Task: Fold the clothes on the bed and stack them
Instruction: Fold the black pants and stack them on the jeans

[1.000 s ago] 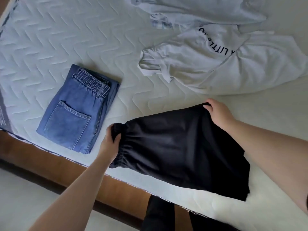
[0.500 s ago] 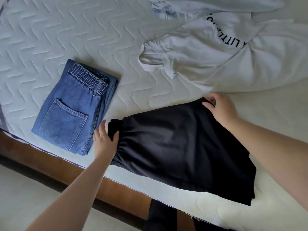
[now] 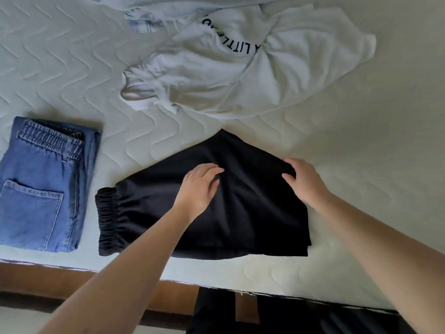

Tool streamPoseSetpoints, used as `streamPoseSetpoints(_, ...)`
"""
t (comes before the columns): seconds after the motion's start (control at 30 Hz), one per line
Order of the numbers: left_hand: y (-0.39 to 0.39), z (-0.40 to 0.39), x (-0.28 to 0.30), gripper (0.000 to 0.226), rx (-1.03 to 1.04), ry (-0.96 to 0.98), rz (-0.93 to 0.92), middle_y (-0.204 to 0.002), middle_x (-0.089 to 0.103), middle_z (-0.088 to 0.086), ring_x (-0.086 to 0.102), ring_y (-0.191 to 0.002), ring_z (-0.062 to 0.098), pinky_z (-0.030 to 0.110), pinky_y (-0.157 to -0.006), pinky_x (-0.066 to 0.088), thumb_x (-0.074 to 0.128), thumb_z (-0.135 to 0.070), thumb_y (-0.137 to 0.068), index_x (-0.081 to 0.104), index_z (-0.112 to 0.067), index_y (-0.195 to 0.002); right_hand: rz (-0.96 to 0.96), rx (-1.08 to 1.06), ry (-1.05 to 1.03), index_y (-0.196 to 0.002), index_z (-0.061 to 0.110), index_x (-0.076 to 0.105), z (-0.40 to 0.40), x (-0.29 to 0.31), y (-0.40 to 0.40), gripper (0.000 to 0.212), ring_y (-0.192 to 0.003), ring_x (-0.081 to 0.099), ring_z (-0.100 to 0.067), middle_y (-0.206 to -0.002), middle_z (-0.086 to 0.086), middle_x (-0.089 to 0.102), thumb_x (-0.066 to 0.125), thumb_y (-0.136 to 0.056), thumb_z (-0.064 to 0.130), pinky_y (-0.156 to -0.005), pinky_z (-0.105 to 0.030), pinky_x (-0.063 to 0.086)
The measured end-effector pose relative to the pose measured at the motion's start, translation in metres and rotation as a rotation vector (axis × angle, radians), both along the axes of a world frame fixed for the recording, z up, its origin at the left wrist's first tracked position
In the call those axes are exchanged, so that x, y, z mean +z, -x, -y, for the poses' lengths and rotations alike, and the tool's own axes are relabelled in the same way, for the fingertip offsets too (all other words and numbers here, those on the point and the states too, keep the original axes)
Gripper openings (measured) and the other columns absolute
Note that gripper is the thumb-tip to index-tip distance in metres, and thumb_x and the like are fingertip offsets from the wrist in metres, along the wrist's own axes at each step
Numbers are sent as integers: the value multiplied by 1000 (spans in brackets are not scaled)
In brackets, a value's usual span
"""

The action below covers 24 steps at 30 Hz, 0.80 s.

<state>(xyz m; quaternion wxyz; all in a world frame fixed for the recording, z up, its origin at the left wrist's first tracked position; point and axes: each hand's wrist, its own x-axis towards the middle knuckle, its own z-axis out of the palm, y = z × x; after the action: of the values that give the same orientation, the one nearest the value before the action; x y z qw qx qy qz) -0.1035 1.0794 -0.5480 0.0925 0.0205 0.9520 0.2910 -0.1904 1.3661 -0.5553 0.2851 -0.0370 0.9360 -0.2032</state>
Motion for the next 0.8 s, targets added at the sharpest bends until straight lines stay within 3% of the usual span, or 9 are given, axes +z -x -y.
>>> streamPoseSetpoints(0.1,27,-38,-5,30,-106,17,-11,-132,58,0,50,-126,20,41,-106,40,52,-17,-99,61,-16,-128,29,-77,14,-140,17,46,-16,-6,-5,45,-117,52,-29,-130,-9,54,55,-97,26,-99,-42,42)
streamPoseSetpoints(0.23,68,-65,-10,34,-46,74,-20,-139,53,2,44,-132,20,37,-110,31,47,-20,-101,55,-17,-134,38,-191,81,-127,14,58,-17,-12,6,37,-102,59,-25,-111,-6,63,57,-96,34,-85,-33,45)
streamPoseSetpoints(0.43,121,-54,-17,46,63,365,148,-144,44,4,40,-132,27,43,-113,25,54,-29,-98,42,-22,-142,-21,-310,186,-112,11,62,-14,-15,26,24,-84,53,-14,-91,5,59,60,-95,28,-72,-22,35)
streamPoseSetpoints(0.6,160,-31,-15,36,-38,408,326,-121,54,4,48,-117,30,45,-98,35,62,-38,-92,55,-25,-124,-104,-304,251,-109,13,64,-26,-7,46,19,-89,62,-16,-96,2,68,63,-93,24,-77,-25,45)
streamPoseSetpoints(0.7,173,-19,-15,23,-152,323,442,-112,55,-1,47,-113,26,41,-95,36,66,-37,-89,63,-27,-109,-147,-271,285,-105,14,66,-28,-6,61,13,-87,63,-13,-95,4,68,63,-93,17,-77,-21,45)
streamPoseSetpoints(0.8,176,-14,-17,10,-165,219,424,-102,53,-5,48,-107,22,39,-95,39,68,-33,-88,63,-26,-93,-157,-268,316,-100,16,66,-26,-6,74,10,-81,61,-10,-92,5,67,63,-91,12,-74,-18,44)
